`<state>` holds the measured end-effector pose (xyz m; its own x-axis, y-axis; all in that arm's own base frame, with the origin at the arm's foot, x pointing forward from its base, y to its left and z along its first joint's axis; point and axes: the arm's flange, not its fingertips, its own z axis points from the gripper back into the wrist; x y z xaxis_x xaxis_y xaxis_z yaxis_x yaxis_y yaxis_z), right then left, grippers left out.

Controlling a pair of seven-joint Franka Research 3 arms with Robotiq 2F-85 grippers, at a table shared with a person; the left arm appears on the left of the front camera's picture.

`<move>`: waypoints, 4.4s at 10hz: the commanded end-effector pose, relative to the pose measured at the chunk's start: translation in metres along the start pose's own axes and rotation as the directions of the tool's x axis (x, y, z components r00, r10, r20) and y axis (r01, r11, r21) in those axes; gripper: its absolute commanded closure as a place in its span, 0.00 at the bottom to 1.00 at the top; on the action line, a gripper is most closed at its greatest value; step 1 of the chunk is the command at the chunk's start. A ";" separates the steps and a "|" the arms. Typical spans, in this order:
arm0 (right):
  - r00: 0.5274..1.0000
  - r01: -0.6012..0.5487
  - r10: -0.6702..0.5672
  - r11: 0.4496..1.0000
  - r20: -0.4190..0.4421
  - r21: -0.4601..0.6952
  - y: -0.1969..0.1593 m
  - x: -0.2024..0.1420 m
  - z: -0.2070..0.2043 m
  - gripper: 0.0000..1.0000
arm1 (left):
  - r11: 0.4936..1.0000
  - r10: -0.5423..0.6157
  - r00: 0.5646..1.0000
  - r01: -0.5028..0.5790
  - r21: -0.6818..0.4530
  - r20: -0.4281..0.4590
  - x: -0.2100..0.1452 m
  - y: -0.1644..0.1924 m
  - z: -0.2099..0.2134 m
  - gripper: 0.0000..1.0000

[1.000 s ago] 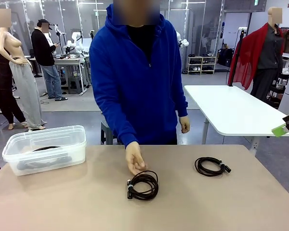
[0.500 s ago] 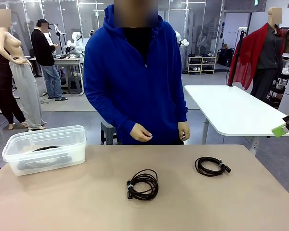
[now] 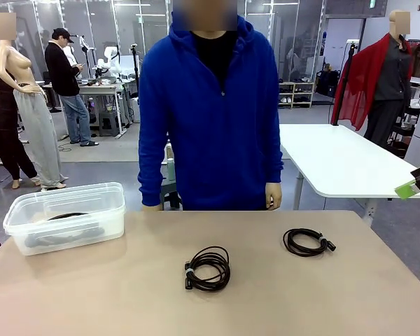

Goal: Organize and store the cables.
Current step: Place the USB Extension Cable into the Organizing box.

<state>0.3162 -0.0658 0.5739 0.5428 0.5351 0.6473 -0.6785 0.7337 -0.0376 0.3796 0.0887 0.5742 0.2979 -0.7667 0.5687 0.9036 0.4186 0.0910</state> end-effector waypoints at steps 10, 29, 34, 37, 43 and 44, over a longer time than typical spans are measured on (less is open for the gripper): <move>1.000 -0.003 0.003 1.000 0.004 0.005 -0.001 -0.002 0.000 0.00 | 0.993 -0.104 0.994 0.102 -0.051 -0.028 0.068 -0.008 -0.040 0.00; 1.000 -0.003 0.003 1.000 0.004 0.005 -0.001 -0.002 0.000 0.00 | 0.951 -0.192 0.961 0.133 -0.277 -0.199 0.253 -0.067 -0.265 0.00; 1.000 -0.003 0.003 1.000 0.004 0.005 -0.001 -0.002 0.000 0.00 | 0.938 -0.206 0.961 0.140 -0.316 -0.186 0.247 -0.071 -0.271 0.00; 1.000 -0.003 0.003 1.000 0.004 0.005 -0.001 -0.002 0.000 0.00 | 0.938 -0.206 0.961 0.140 -0.316 -0.186 0.247 -0.071 -0.271 0.00; 1.000 -0.003 0.003 1.000 0.004 0.005 -0.001 -0.002 0.000 0.00 | 0.973 0.025 0.958 -0.090 -0.214 -0.287 0.261 -0.088 -0.290 0.00; 1.000 -0.003 0.003 1.000 0.004 0.005 -0.001 -0.002 0.000 0.00 | 0.974 0.064 0.949 -0.127 -0.189 -0.309 0.263 -0.093 -0.294 0.00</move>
<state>0.3161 -0.0659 0.5740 0.5430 0.5351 0.6471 -0.6780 0.7341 -0.0381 0.4660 -0.2848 0.4788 0.3861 -0.8653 0.3197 0.9221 0.3522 -0.1604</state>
